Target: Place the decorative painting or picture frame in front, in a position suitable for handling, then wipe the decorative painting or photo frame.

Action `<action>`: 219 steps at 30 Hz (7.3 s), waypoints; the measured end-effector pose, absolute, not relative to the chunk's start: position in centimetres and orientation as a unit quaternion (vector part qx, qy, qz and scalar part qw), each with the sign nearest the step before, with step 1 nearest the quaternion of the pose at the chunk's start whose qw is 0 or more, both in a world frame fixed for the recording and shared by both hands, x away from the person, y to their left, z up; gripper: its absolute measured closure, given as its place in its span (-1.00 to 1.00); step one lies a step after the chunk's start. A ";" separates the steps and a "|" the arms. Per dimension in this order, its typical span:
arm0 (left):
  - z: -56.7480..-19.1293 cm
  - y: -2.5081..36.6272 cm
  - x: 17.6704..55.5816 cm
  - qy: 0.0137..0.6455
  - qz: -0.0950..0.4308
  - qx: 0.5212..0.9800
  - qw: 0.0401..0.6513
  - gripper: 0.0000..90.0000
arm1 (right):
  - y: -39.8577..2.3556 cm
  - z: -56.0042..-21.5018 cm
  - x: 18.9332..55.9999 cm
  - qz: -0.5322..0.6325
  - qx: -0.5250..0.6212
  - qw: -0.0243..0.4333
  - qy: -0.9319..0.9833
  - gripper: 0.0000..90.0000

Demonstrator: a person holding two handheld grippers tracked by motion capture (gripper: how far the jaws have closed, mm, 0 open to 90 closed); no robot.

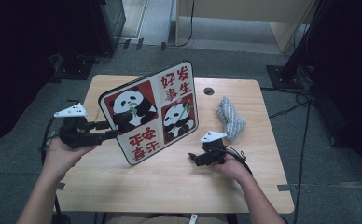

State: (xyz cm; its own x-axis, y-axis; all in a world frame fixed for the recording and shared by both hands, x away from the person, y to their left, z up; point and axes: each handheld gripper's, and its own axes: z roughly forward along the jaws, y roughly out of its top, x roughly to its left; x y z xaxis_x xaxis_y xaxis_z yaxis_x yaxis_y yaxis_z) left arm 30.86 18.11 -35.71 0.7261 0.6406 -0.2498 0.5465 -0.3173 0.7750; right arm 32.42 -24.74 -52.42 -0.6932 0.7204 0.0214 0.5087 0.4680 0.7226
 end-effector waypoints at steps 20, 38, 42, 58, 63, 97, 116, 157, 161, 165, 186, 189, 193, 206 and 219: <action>-38.7 17.8 30.5 0.353 0.046 0.816 0.455 -0.03 | -24.9 -52.1 32.6 0.344 0.373 0.143 0.850 -0.91; -39.3 17.5 30.8 0.350 0.028 0.818 0.455 0.06 | -27.3 -49.3 33.1 0.357 0.381 0.151 0.839 -0.72; -39.4 17.5 30.9 0.351 0.022 0.817 0.457 0.06 | -27.9 -48.9 33.3 0.367 0.382 0.145 0.836 -0.72; -39.6 17.5 31.0 0.358 0.022 0.816 0.454 0.12 | -30.5 -46.5 35.8 0.375 0.419 0.157 0.812 -0.71; -39.6 17.6 31.0 0.360 0.023 0.815 0.454 0.11 | -31.2 -46.1 37.0 0.373 0.429 0.149 0.809 -0.66; -40.1 17.3 31.8 0.363 0.023 0.810 0.459 0.15 | -36.7 -47.2 42.4 0.350 0.531 0.163 0.754 -0.29; -40.0 17.1 32.1 0.368 0.025 0.805 0.464 0.20 | -37.7 -49.2 42.6 0.326 0.576 0.121 0.740 0.40; -40.2 16.7 32.8 0.348 0.008 0.810 0.472 0.73 | -34.1 -40.4 38.5 0.408 0.504 0.071 0.758 0.49; -40.2 16.6 32.7 0.343 0.001 0.811 0.474 0.75 | -33.9 -39.7 38.2 0.419 0.490 0.067 0.761 0.48; -40.3 16.5 32.5 0.334 -0.004 0.814 0.475 0.76 | -33.3 -38.9 38.0 0.420 0.479 0.078 0.767 0.47; -40.2 16.3 31.6 0.321 -0.008 0.821 0.472 0.77 | -29.7 -34.0 37.2 0.438 0.426 0.113 0.784 0.44; -40.1 16.3 31.4 0.320 -0.008 0.822 0.471 0.77 | -29.1 -33.2 37.2 0.442 0.418 0.122 0.784 0.44; -40.2 16.5 31.4 0.318 -0.010 0.822 0.472 0.77 | -28.6 -32.4 37.4 0.443 0.406 0.135 0.788 0.44; -40.4 16.7 31.4 0.327 -0.017 0.816 0.477 0.75 | -26.8 -28.6 39.4 0.443 0.394 0.148 0.792 0.43; -40.4 16.7 31.4 0.323 -0.014 0.818 0.477 0.76 | -25.1 -28.6 41.0 0.433 0.392 0.138 0.800 0.43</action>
